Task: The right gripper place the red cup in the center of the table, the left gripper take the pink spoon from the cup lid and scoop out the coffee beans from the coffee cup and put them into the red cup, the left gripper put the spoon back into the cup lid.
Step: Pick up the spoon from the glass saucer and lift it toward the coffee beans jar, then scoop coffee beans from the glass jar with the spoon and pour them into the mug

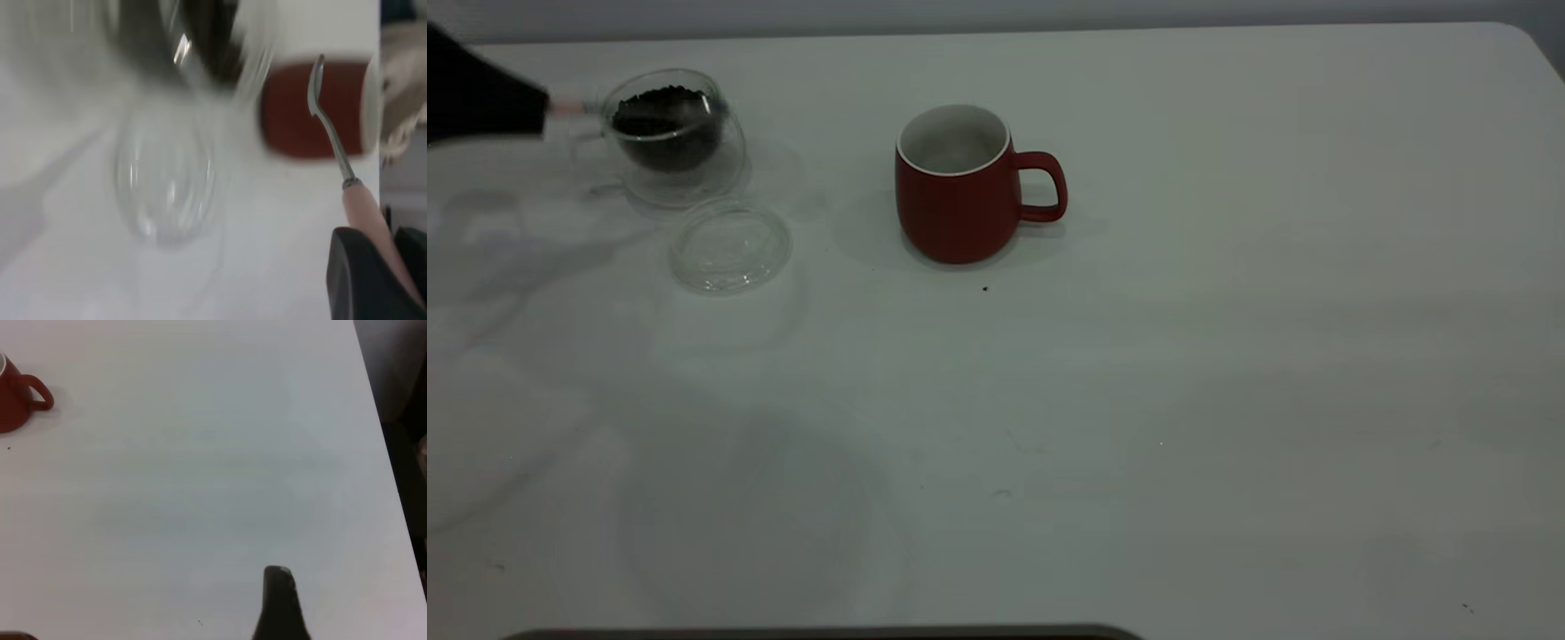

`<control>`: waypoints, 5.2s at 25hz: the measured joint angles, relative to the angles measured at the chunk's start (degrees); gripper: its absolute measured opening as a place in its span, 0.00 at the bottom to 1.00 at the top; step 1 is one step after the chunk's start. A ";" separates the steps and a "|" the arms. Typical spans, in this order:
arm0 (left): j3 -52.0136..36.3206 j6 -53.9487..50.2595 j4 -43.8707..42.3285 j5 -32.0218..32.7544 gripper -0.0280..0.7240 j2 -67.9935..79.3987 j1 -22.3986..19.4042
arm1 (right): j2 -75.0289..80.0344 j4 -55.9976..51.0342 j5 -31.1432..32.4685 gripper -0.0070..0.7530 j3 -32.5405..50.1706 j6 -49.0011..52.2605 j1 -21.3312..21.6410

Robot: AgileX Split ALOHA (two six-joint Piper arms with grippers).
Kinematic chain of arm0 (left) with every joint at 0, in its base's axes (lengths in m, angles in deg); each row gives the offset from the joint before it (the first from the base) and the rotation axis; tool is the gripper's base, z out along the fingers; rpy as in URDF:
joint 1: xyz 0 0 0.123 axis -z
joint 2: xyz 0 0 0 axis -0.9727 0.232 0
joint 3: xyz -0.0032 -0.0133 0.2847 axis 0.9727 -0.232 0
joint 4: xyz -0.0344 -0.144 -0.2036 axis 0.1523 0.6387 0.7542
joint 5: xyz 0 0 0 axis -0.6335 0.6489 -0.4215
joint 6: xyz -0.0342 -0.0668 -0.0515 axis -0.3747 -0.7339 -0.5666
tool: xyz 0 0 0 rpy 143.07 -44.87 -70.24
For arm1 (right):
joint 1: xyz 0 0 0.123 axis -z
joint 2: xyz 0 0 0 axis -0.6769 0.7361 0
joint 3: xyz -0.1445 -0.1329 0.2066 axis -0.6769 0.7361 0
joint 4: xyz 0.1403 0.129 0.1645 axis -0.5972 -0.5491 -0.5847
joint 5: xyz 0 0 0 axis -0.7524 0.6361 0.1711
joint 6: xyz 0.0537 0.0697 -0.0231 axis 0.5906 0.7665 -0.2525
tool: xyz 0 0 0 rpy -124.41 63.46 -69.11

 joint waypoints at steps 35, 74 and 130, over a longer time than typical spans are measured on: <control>5.33 7.03 -1.25 -6.73 0.20 3.12 -1.99 | 0.00 0.00 0.05 0.79 0.00 0.00 0.00; 5.33 -8.99 -3.47 -6.48 0.20 3.86 0.12 | 0.00 0.00 0.05 0.79 0.00 0.00 0.00; 5.47 -11.83 5.21 0.25 0.20 3.90 2.68 | 0.00 0.00 0.05 0.79 0.00 0.00 0.00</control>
